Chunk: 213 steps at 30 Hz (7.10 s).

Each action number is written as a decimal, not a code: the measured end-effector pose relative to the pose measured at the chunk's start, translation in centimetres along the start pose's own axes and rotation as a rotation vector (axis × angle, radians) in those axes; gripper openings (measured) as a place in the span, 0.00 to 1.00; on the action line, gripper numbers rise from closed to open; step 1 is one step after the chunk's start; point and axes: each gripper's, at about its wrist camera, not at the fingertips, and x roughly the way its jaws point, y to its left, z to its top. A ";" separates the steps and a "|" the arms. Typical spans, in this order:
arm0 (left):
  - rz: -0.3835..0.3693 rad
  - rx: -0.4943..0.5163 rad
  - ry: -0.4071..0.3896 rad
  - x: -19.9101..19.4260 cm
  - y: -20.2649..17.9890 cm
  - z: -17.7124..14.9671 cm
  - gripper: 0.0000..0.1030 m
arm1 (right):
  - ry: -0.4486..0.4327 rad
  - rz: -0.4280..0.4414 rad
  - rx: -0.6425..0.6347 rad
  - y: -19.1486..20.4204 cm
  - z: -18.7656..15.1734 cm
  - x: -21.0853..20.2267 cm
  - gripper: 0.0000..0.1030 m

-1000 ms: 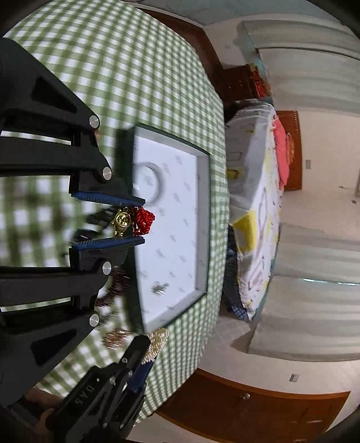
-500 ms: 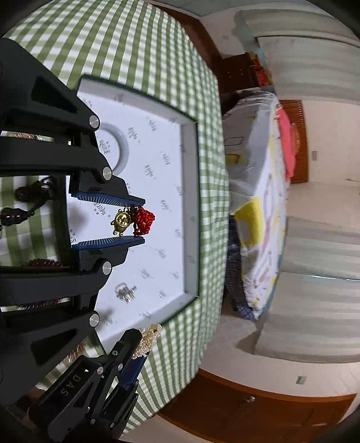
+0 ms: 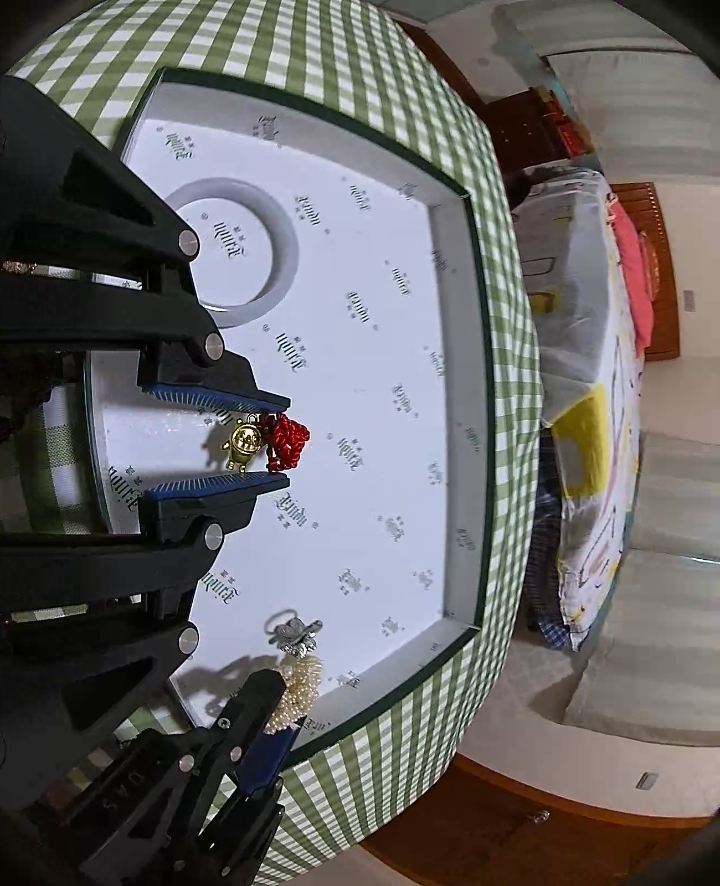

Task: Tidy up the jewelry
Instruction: 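Carry the pearl necklace into the box with the right tool while the left tool places the red charm, then open both tools and withdraw them from the box back over the table, then grasp the red knotted cord with gold coin using the left tool while the right tool approaches the silver brooch, then grasp the silver brooch with the right tool while the left tool carries the red cord into the box, then open the left tool over the box while the right tool releases the silver brooch there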

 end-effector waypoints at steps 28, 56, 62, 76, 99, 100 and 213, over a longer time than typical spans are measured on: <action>0.030 -0.039 -0.188 -8.8 1.6 -1.5 0.55 | -0.130 -0.004 0.020 -0.4 -1.2 -6.0 0.36; 0.178 -0.200 -0.163 -13.6 9.7 -11.9 0.55 | -0.129 0.007 -0.006 1.2 -9.1 -8.6 0.36; 0.185 -0.201 -0.136 -12.6 10.4 -11.6 0.54 | -0.126 0.008 -0.005 1.3 -9.2 -8.5 0.36; 0.179 -0.218 -0.042 -9.4 12.0 -10.9 0.39 | -0.108 0.014 -0.002 1.2 -9.1 -7.9 0.36; 0.128 -0.196 -0.095 -10.8 11.2 -11.5 0.11 | -0.091 0.009 0.005 1.1 -9.0 -7.5 0.36; 0.128 -0.196 -0.097 -10.8 11.2 -11.4 0.11 | -0.089 0.010 0.002 1.2 -9.0 -7.4 0.36; 0.057 -0.135 -0.047 0.6 9.0 3.1 0.51 | -0.103 -0.001 -0.005 -1.2 4.7 1.1 0.39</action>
